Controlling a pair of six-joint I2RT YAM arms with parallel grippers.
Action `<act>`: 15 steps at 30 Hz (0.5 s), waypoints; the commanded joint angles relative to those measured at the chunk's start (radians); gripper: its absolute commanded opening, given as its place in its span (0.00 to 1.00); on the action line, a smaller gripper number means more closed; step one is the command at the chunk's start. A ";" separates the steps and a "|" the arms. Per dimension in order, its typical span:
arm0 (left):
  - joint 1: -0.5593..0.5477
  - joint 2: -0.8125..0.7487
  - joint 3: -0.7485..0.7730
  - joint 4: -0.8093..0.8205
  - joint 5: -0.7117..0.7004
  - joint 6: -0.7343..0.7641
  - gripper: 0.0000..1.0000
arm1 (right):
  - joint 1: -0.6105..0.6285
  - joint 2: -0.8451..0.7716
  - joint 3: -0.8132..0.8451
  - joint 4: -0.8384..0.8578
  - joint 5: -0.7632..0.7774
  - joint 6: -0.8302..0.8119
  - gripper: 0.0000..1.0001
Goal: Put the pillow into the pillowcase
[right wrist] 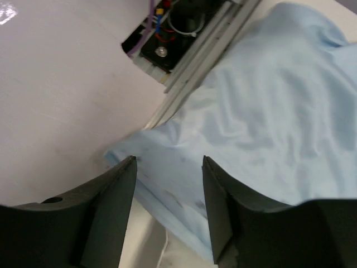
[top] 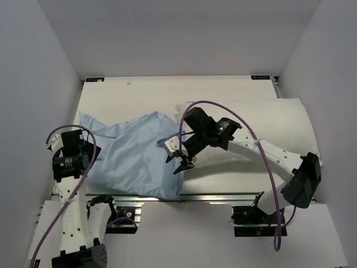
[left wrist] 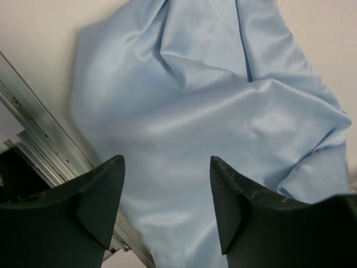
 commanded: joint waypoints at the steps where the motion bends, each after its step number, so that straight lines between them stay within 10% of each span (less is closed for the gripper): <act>1: 0.007 -0.050 0.057 -0.053 0.015 0.003 0.75 | -0.042 -0.075 0.006 0.083 -0.002 0.113 0.57; 8: 0.007 -0.073 0.120 -0.031 0.112 0.025 0.72 | -0.074 -0.093 -0.025 0.450 0.298 0.345 0.66; 15: 0.007 -0.107 0.048 0.085 0.262 0.022 0.55 | -0.070 0.166 0.032 0.417 0.424 0.205 0.64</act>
